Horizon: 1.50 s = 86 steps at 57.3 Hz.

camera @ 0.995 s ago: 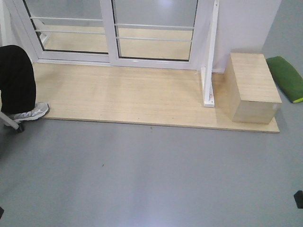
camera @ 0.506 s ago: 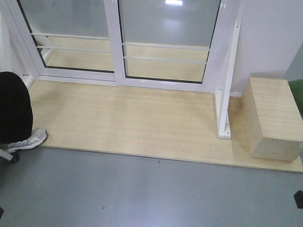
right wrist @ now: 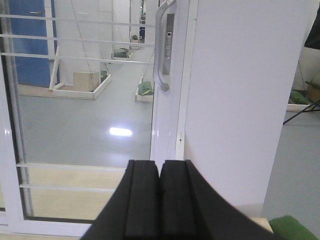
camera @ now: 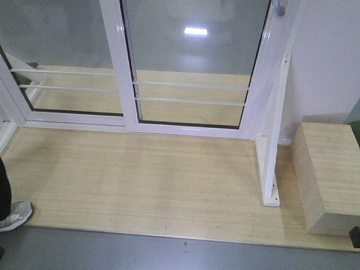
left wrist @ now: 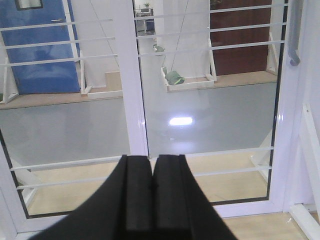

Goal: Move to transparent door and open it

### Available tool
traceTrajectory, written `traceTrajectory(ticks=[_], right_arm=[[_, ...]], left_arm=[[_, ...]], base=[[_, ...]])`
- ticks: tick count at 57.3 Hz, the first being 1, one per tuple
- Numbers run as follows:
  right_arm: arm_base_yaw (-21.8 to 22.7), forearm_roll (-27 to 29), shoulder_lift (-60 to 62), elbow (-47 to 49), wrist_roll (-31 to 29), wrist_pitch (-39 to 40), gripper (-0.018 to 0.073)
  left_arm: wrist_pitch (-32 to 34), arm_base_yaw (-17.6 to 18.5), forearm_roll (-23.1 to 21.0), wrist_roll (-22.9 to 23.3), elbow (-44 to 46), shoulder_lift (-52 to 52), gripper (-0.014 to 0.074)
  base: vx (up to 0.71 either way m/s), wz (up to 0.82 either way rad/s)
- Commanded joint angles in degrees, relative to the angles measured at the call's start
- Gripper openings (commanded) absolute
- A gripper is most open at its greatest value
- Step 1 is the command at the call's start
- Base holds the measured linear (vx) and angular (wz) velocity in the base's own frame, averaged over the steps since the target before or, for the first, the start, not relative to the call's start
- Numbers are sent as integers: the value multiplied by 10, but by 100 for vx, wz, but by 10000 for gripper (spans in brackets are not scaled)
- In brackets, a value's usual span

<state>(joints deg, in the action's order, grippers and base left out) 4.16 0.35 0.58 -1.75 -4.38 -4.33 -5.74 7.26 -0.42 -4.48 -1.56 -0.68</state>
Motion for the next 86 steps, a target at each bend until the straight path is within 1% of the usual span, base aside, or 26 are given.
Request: traceTrajectory(ticks=[1, 49, 86], right_arm=[[2, -4, 6, -8, -5, 47, -5], [2, -4, 6, -8, -5, 47, -5], [2, -4, 6, -8, -5, 47, -5]], left_arm=[[49, 0, -2, 4, -13, -6, -5], [49, 0, -2, 4, -13, -6, -5], [49, 0, -2, 4, -13, -6, -5]], base=[[46, -8], [38, -8], [22, -6]])
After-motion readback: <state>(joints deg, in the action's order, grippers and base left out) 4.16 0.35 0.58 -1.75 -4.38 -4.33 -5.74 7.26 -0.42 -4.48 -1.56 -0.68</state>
